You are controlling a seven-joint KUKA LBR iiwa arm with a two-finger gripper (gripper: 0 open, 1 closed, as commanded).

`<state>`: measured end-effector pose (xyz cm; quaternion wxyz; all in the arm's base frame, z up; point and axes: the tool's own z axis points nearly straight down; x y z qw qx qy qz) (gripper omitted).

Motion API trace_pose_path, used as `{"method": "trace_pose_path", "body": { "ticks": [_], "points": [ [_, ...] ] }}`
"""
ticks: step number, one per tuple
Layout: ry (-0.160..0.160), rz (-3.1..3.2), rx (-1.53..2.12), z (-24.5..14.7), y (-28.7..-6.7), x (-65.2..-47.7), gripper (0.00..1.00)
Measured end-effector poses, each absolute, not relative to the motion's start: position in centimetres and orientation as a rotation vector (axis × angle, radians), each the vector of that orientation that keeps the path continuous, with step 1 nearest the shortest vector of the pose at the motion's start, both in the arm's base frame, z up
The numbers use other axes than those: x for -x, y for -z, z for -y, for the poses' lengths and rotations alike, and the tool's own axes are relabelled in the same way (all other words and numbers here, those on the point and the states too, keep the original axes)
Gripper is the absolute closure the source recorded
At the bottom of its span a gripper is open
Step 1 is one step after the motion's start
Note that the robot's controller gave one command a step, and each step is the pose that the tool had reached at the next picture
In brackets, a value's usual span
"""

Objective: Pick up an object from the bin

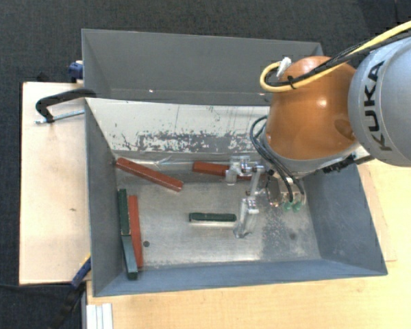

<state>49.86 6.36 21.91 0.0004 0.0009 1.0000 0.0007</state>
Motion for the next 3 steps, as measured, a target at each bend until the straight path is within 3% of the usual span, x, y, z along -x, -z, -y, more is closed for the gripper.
{"method": "trace_pose_path", "body": {
  "ticks": [1,2,3],
  "points": [
    [-0.002,-3.141,-0.003,-6.4,-21.9,-49.9,0.0],
    [-0.002,-3.133,0.099,-5.2,-16.3,-51.1,0.0],
    [-0.002,-3.137,-0.171,-4.0,-7.0,-50.1,1.0]
  ]
}}
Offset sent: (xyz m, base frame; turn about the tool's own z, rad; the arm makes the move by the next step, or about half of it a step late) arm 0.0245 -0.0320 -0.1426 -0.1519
